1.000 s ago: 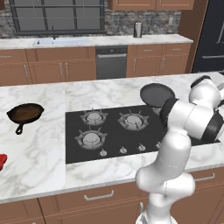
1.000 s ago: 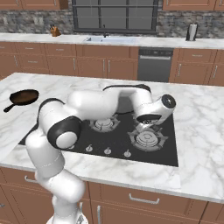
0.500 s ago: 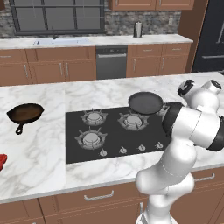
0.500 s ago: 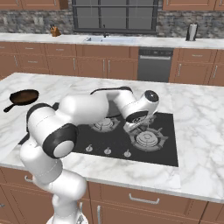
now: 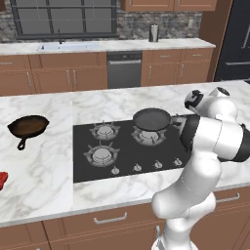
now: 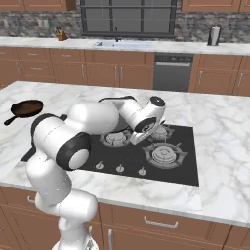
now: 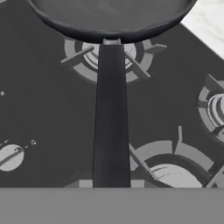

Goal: Place both pans onto different burners. Then place the broccoli and the steak on different pans.

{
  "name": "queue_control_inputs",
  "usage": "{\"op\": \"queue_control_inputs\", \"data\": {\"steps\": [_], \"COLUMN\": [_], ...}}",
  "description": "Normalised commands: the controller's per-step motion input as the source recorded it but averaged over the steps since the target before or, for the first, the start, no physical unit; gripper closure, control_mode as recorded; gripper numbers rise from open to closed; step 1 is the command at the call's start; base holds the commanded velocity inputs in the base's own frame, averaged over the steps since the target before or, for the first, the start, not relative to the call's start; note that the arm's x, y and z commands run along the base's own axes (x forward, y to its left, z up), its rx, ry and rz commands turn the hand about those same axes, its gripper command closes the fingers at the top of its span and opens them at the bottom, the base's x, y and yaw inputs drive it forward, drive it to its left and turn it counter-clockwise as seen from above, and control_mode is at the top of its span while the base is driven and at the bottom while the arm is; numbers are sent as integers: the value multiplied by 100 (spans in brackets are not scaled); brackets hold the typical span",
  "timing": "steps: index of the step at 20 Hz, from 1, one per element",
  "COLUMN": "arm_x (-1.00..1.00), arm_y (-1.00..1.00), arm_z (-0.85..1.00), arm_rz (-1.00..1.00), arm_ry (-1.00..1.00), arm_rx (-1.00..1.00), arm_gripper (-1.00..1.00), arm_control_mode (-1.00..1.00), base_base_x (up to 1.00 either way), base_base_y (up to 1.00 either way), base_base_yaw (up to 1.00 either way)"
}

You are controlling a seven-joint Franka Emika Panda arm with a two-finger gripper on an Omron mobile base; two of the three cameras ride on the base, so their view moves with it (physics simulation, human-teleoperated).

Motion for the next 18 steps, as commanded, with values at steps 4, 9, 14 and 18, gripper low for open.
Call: {"op": "queue_control_inputs", "data": {"steps": [4, 9, 14, 18], "arm_x": [34, 23, 22, 32], "arm_y": [15, 5, 0, -10], "arm_z": [-42, -36, -31, -6], "arm_rz": [6, 5, 1, 0], "arm_ry": [0, 5, 3, 0], "arm_rx": [0, 0, 0, 4], "arm_gripper": [100, 100, 100, 100], "arm_control_mode": [-100, -100, -100, -100], "base_base_x": [0, 0, 0, 0], "base_base_y": [0, 0, 0, 0], "base_base_yaw": [0, 0, 0, 0]}}
